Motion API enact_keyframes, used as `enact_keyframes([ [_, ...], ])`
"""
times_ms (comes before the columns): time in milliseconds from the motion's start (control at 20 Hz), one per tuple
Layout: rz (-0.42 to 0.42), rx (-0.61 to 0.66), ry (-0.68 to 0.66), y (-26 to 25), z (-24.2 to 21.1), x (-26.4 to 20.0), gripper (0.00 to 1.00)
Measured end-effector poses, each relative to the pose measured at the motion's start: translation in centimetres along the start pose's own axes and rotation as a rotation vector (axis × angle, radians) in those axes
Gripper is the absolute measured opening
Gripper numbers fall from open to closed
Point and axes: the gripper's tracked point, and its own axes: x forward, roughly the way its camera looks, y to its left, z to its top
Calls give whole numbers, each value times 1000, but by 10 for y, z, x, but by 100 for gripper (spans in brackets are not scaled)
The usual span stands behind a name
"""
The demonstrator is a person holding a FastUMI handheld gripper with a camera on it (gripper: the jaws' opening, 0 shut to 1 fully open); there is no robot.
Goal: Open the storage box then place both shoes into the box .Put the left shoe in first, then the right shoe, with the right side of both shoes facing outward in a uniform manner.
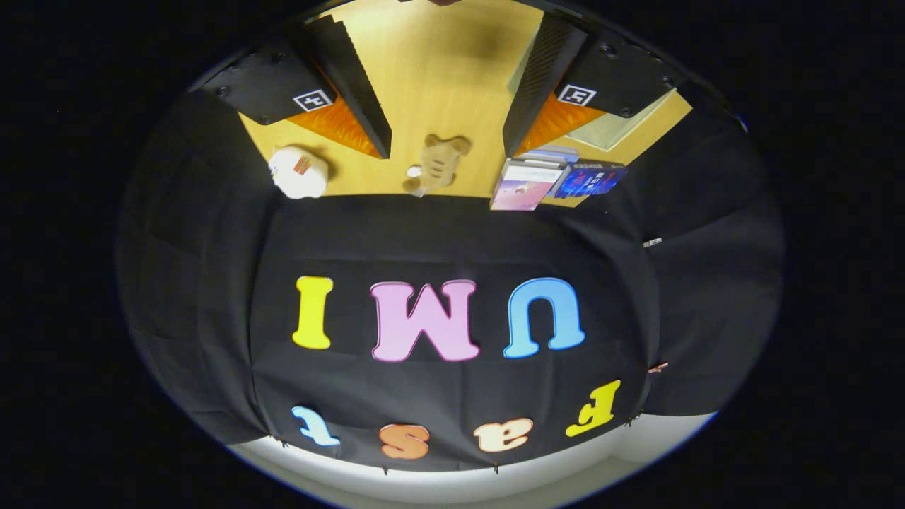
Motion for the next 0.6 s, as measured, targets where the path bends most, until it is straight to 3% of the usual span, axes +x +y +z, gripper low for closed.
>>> enact_keyframes([
  [250,6,5,-17,-59,-11,-5,99],
  [400,-3,-59,-52,-94,-12,-9,98],
  [600,8,-83,-31,-106,-18,-12,98],
])
